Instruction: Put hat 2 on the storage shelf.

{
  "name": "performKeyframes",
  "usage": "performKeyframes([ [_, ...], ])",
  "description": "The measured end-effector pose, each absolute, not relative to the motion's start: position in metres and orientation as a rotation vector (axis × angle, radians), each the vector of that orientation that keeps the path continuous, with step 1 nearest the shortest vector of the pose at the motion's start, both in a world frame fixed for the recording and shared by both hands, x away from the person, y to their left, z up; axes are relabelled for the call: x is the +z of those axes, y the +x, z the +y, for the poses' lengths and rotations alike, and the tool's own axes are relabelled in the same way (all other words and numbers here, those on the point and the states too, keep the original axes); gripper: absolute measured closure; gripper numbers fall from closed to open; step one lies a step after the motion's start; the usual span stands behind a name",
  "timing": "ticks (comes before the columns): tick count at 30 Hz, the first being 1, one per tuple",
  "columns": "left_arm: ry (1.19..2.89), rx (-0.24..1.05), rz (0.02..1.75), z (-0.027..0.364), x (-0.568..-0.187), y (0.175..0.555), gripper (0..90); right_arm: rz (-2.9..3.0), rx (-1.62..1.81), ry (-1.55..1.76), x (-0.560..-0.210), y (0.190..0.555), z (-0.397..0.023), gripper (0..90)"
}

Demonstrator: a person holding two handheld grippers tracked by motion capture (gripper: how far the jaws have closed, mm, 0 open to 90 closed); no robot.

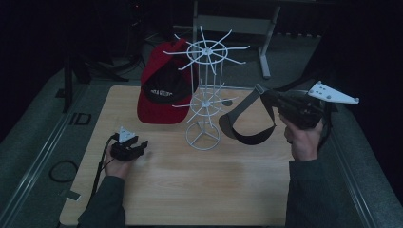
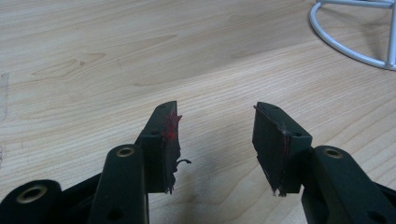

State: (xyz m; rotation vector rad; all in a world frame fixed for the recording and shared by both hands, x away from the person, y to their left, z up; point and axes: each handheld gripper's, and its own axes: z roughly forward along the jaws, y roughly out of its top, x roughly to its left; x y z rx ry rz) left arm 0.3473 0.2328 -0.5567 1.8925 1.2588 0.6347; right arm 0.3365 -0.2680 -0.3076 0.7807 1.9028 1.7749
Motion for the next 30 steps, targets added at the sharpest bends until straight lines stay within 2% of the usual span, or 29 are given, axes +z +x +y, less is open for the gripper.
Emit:
performKeyframes([
  [30, 1.894, 0.634, 1.261, 0.233, -0.557, 0.348, 51.4, 1.901, 1.964, 0.788, -0.275, 0.349, -0.249, 87.2],
])
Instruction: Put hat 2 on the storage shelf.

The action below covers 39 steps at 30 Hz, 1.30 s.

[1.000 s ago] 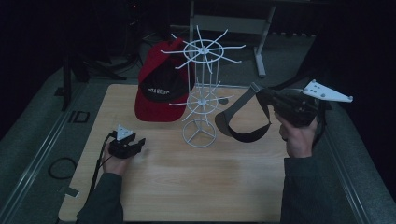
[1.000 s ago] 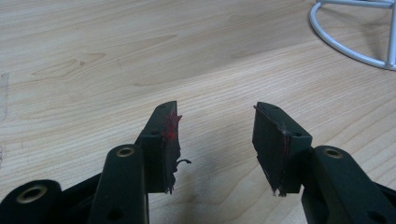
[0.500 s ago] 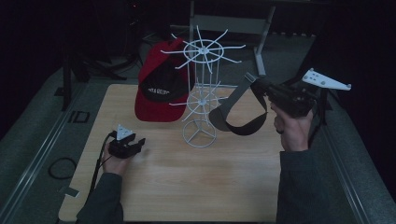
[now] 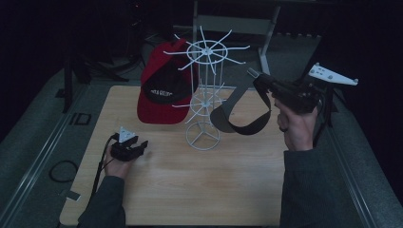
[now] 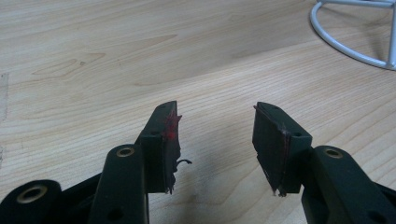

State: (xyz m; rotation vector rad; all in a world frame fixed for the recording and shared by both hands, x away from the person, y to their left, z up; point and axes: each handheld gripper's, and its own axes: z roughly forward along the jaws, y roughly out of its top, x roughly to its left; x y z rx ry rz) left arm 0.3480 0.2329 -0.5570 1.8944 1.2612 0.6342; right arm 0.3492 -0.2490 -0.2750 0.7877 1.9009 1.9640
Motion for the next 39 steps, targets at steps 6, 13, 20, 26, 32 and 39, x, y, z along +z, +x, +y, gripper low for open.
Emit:
performKeyframes([
  [6, 1.895, 0.632, 1.262, 0.233, -0.557, 0.348, 51.4, 1.888, 1.984, 0.766, -0.266, 0.351, -0.246, 87.1],
  [13, 1.901, 0.635, 1.260, 0.232, -0.557, 0.348, 51.4, 1.877, 1.998, 0.760, -0.259, 0.354, -0.244, 87.1],
  [20, 1.900, 0.635, 1.258, 0.233, -0.557, 0.347, 51.4, 1.876, 2.008, 0.756, -0.251, 0.361, -0.237, 87.1],
  [26, 1.898, 0.635, 1.261, 0.234, -0.557, 0.348, 51.4, 1.874, 2.012, 0.736, -0.249, 0.358, -0.236, 87.1],
  [32, 1.901, 0.635, 1.258, 0.233, -0.557, 0.347, 51.4, 1.870, 2.015, 0.728, -0.246, 0.357, -0.238, 87.0],
  [39, 1.903, 0.633, 1.257, 0.233, -0.557, 0.348, 51.4, 1.911, 1.971, 0.773, -0.252, 0.372, -0.227, 87.1],
])
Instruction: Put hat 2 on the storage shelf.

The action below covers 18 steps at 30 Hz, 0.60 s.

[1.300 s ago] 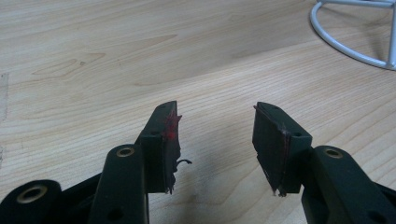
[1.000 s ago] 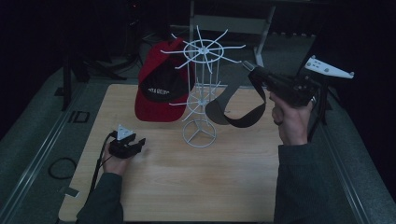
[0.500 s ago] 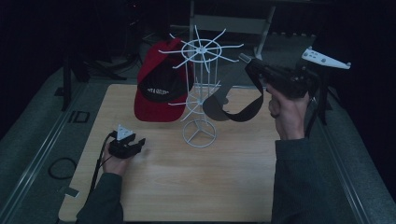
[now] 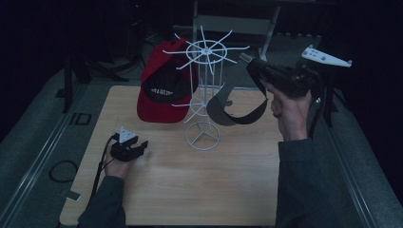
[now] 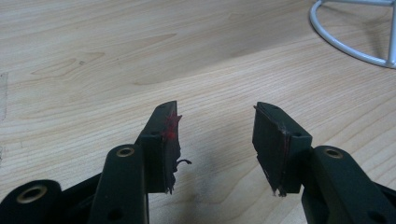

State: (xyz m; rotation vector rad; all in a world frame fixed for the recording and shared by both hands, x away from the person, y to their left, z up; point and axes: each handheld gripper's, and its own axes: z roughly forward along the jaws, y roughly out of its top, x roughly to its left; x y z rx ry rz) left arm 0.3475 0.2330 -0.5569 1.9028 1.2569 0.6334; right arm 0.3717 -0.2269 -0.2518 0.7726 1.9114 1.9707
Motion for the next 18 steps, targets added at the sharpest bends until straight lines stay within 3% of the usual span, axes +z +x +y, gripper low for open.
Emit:
performKeyframes([
  [13, 1.898, 0.636, 1.257, 0.233, -0.557, 0.347, 51.4, 1.960, 1.882, 0.793, -0.263, 0.379, -0.211, 86.3],
  [18, 1.898, 0.636, 1.259, 0.234, -0.557, 0.347, 51.4, 1.932, 1.897, 0.827, -0.269, 0.380, -0.218, 76.8],
])
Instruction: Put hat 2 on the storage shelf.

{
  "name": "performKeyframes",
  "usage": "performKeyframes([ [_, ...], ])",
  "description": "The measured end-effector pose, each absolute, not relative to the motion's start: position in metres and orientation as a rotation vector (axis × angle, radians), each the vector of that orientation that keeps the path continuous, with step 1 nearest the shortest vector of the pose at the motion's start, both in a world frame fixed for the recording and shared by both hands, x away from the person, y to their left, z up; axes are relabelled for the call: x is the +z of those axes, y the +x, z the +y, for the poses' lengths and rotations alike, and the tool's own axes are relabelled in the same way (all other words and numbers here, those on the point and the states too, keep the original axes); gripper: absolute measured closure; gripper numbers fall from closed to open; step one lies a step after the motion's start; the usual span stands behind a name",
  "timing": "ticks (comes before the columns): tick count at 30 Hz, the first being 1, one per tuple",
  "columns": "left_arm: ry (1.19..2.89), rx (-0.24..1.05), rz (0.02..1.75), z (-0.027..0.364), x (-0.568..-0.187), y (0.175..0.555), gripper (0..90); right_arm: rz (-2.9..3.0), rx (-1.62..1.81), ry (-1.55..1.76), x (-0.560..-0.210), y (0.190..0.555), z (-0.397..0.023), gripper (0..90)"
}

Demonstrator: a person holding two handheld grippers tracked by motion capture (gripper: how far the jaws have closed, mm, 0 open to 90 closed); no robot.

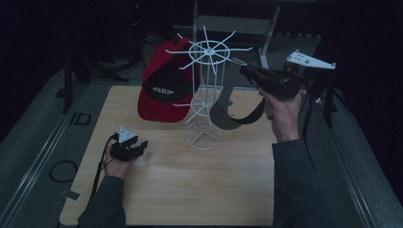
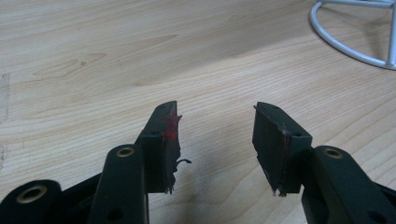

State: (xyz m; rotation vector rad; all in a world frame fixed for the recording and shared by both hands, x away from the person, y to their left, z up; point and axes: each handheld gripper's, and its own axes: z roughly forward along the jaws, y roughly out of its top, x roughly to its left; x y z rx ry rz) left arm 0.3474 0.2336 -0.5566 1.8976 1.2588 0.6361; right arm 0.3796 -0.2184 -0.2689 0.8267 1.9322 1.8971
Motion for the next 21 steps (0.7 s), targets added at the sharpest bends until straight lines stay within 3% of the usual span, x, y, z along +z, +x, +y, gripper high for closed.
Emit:
performKeyframes([
  [8, 1.899, 0.637, 1.258, 0.233, -0.556, 0.347, 51.3, 1.888, 1.906, 0.899, -0.279, 0.376, -0.235, 65.1],
  [21, 1.900, 0.633, 1.262, 0.233, -0.557, 0.348, 51.1, 1.800, 1.893, 0.968, -0.299, 0.364, -0.260, 61.9],
])
